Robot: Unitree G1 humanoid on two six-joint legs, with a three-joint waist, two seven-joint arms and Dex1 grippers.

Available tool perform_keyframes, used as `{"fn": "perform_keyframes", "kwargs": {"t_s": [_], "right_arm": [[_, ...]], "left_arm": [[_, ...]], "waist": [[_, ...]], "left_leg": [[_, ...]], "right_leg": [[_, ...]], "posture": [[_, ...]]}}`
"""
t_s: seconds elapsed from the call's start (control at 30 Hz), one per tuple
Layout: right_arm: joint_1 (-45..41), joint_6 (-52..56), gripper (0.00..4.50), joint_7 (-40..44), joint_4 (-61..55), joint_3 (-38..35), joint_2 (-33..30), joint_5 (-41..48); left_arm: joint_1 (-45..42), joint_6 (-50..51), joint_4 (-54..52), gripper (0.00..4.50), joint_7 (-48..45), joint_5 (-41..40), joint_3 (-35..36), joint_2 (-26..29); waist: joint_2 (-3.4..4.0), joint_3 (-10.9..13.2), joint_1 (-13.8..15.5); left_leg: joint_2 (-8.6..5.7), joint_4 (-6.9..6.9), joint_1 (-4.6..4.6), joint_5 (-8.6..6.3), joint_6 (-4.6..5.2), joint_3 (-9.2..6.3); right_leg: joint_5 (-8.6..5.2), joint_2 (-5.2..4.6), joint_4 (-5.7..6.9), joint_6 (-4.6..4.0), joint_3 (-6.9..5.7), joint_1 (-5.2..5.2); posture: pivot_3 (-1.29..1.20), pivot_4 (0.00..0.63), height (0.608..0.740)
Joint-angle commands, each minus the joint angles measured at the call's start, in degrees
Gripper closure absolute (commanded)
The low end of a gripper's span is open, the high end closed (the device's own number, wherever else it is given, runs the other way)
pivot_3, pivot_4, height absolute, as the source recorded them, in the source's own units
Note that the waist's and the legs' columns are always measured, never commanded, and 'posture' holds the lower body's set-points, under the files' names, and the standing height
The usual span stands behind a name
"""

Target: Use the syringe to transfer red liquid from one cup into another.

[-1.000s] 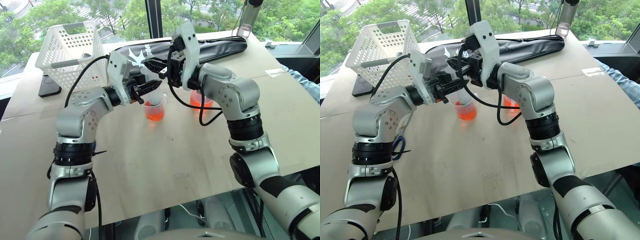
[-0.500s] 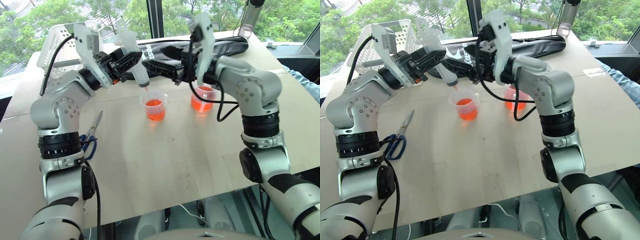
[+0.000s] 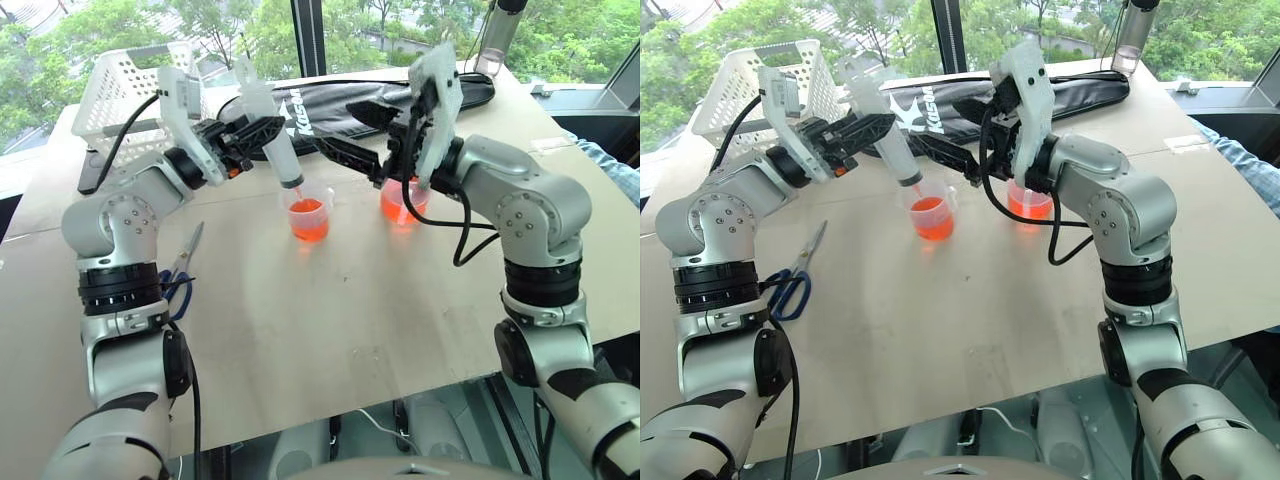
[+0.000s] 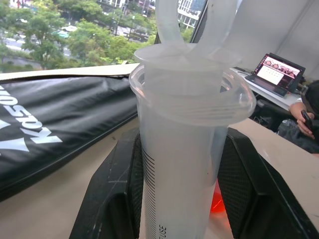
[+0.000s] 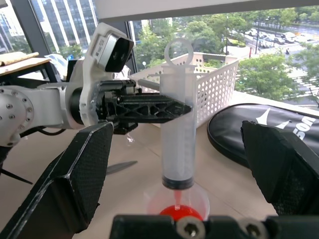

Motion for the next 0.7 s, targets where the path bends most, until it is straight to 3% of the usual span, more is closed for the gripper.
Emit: {"fn": "perform_keyframes", "kwargs": {"t_s": [0.03, 0.7], "right_arm": [[0.6, -1.7, 0.06, -0.4, -3.2, 1.0, -0.8, -0.6], [0.7, -2.8, 0.06, -1.0, -2.6, 1.7, -0.8, -0.9]], "left_arm": [[-0.5, 0.4, -2.4, 2.99, 0.3, -1.2, 0.4, 0.1], [0.9, -2.7, -6.2, 2.99, 2.0, 0.0, -1.3, -0.3]], "waist": [[-0.01, 0.0, 0.0], [-0.01, 0.0, 0.2]], "left_leg": [[0.0, 0.01, 0.0, 0.0, 0.0, 0.0], [0.0, 0.01, 0.01, 0.0, 0.0, 0.01]], "right_leg": [[0.0, 0.0, 0.0, 0.0, 0.0, 0.0], [0.0, -0.01, -0.04, 0.0, 0.02, 0.0]], "posture": [[0.0, 0.15, 0.724], [0.0, 0.15, 0.724]]}}
